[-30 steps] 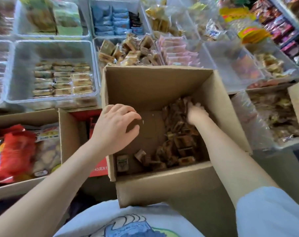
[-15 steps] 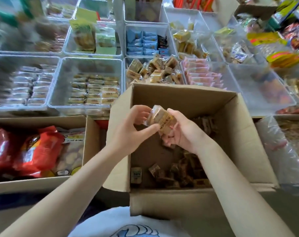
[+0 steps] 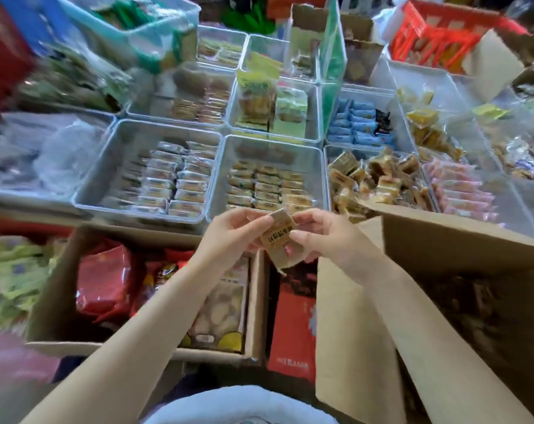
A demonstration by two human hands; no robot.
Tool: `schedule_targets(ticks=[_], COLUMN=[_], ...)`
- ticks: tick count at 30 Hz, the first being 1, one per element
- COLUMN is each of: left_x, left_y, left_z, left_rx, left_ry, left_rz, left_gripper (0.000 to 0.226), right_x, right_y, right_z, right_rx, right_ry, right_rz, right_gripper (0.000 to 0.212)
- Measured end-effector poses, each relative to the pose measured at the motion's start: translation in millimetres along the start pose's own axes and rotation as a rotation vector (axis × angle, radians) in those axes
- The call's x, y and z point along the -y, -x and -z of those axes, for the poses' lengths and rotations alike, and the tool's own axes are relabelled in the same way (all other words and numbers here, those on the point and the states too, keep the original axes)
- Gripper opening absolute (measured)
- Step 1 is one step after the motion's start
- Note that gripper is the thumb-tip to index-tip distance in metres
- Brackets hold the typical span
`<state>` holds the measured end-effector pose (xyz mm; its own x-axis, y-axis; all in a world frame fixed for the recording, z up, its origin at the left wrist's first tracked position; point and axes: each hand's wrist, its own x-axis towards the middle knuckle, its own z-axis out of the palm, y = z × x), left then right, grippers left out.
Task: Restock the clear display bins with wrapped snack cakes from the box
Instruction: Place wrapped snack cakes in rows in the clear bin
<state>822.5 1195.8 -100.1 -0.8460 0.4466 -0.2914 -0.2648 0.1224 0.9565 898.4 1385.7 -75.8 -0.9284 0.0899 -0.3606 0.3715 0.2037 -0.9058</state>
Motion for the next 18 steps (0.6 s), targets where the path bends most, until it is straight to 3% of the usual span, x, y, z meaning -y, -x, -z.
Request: schedule_targets(ticks=[4, 7, 13, 18], left_x=[18.1, 40.5, 84.5, 109.0], left_y=[-48.8, -88.3, -151.9, -172.5], left_z=[104.1, 182.6, 268.5, 287.9], left_rx=[-0.194, -0.355, -0.288, -0.294], left_ry=[-0.059, -0.287, -0.722, -1.004], left_rz=[-0.014, -0.005, 0.076, 0.046], left_gripper=[0.011, 0.02, 0.042, 0.04], right_x=[15.9, 25.1, 56.3, 83.8], right_y=[-85.0, -145.1, -245.0, -332.5], right_z=[-70.8, -110.7, -142.3, -153.7], right_rx=[-0.078, -0.162, -0.271, -0.366], right_ry=[0.008, 0.042, -0.003, 0.305], right_rz=[-0.068, -0.083, -0.15, -0.037], right_gripper=[0.022, 0.023, 0.036, 0.04])
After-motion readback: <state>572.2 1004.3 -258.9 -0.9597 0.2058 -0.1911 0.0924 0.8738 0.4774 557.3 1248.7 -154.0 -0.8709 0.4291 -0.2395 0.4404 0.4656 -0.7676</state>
